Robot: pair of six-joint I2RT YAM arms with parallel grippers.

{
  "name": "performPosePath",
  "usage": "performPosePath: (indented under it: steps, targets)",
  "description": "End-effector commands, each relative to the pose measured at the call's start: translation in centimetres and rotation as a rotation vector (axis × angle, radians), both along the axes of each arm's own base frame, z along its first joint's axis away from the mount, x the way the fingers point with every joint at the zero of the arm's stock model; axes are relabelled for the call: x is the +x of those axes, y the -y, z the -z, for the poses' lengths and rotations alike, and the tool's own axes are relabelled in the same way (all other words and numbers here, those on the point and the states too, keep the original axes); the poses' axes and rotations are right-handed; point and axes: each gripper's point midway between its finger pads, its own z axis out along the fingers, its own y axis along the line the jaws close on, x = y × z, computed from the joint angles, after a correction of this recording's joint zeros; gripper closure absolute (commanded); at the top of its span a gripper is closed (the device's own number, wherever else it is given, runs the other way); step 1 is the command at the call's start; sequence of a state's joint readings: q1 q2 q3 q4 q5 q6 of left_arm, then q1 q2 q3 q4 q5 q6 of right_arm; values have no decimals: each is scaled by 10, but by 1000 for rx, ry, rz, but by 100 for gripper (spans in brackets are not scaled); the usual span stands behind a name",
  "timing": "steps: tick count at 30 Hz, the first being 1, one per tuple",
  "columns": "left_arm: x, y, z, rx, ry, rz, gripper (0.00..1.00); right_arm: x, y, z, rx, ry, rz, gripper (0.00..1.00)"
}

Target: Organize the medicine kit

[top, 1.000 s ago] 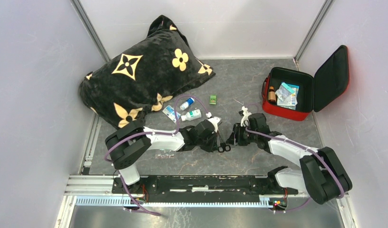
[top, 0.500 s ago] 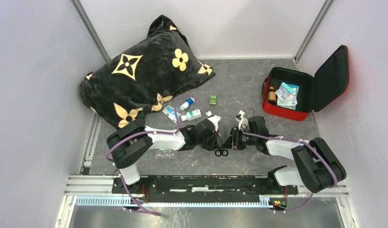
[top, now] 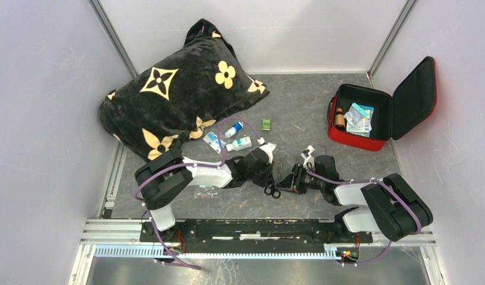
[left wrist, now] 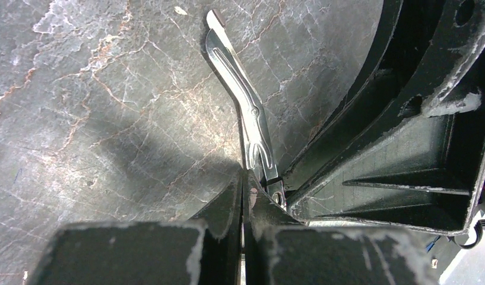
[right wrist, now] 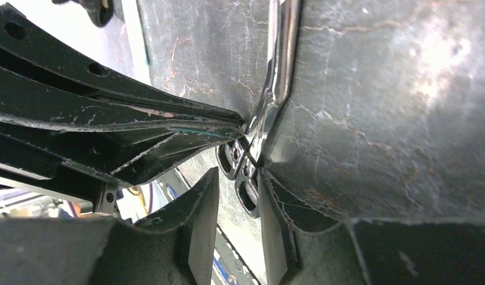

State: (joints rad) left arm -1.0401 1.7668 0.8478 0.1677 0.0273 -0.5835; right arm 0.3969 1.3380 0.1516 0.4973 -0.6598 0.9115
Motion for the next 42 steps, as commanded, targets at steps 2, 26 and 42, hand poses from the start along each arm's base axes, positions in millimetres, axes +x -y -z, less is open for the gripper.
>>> performPosePath:
  steps: [2, 26, 42]
  targets:
    - [-10, -21, 31, 106, -35, 4, 98, 23, -2, -24, 125, 68, 166, 64]
    - [3, -24, 24, 128, 26, -21, 98, 62, 40, 5, -279, 137, 284, 56]
    - [4, -21, 34, 144, 20, -10, 98, 44, 8, 9, -72, 25, 190, 67]
